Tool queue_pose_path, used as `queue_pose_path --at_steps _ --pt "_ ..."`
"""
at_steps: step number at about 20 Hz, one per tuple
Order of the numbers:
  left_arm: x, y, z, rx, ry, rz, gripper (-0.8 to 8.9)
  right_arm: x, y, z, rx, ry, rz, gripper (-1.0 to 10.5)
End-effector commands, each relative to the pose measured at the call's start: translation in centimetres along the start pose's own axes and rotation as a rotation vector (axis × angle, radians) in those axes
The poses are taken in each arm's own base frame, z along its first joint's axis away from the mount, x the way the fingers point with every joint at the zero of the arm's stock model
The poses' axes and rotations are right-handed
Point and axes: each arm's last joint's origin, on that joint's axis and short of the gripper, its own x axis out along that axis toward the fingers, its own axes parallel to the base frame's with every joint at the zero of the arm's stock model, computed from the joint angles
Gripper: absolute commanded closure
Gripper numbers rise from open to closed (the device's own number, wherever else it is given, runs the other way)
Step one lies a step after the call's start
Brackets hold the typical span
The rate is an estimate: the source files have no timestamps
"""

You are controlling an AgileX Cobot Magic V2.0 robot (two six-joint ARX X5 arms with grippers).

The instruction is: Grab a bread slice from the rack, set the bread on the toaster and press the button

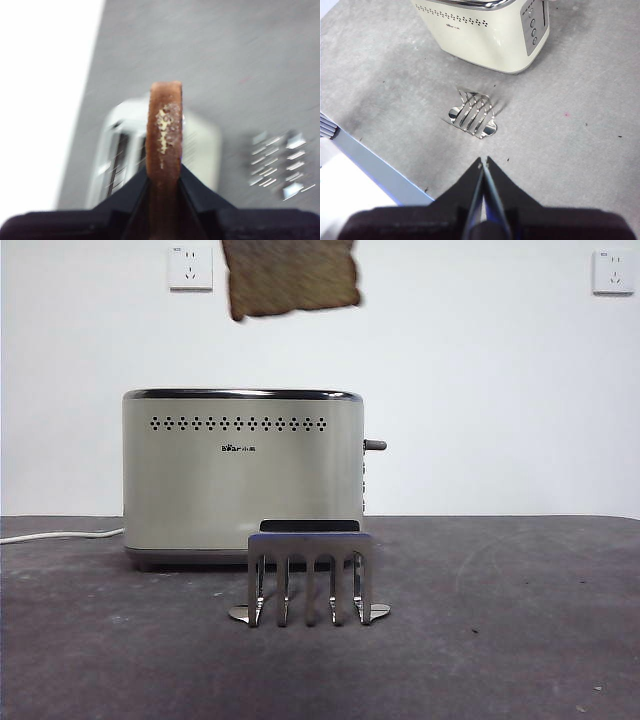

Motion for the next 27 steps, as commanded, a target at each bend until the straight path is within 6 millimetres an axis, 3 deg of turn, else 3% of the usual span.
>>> queue_pose_path --at_steps 1,8,14,27 --pt "0.3 0.9 -0.9 0.057 0.046 0.034 8.22 0.0 0.1 0.0 -0.012 -0.002 0.002 9.6" --pt "1.2 3.4 -2.9 0.115 0.047 0.059 8.22 0.2 -0.1 0.1 -0.005 0.010 0.005 9.6" --pt "4.2 4.9 -4.8 0.063 0.035 -0.031 8.22 0.3 -0.1 0.1 -0.004 0.011 0.006 9.6" --pt "10.0 5.5 -6.8 0.030 0.080 -0.157 8.22 0.9 -0.5 0.3 0.000 0.033 0.009 9.6"
